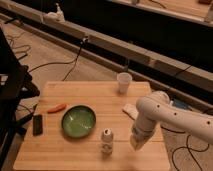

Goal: Knock the bottle over

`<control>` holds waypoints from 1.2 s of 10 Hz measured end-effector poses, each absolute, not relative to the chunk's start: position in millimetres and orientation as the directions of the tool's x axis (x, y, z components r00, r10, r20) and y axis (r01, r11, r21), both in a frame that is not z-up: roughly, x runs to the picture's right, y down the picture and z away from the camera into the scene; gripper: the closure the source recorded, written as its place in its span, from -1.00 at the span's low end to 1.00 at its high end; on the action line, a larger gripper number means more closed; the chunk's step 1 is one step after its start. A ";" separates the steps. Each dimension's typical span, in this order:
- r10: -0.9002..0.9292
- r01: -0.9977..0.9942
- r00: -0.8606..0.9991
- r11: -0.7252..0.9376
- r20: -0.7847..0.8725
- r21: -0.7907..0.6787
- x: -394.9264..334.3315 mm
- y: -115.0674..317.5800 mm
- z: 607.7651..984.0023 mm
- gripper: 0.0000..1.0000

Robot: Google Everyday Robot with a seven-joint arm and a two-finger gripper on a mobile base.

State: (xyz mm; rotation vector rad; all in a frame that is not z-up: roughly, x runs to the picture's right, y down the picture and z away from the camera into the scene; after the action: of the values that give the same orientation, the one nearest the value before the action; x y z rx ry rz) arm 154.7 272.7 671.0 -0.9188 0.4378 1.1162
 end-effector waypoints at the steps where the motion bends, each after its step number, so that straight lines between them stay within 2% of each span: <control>1: 0.564 -0.905 0.402 0.121 -0.722 -0.409 153.3 276.8 672.0 1.00; 3: 0.545 -0.891 0.398 0.038 -0.738 -0.452 138.9 292.5 672.1 1.00; 6: 0.574 -0.794 0.458 -0.078 -0.678 -0.603 98.1 296.0 663.3 1.00; 12: 0.606 -0.646 0.557 -0.114 -0.568 -0.755 58.2 279.2 662.5 1.00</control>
State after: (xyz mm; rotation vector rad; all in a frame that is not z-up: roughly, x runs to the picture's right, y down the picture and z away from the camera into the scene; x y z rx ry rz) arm 58.2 279.2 662.5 -1.3084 0.0383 1.0626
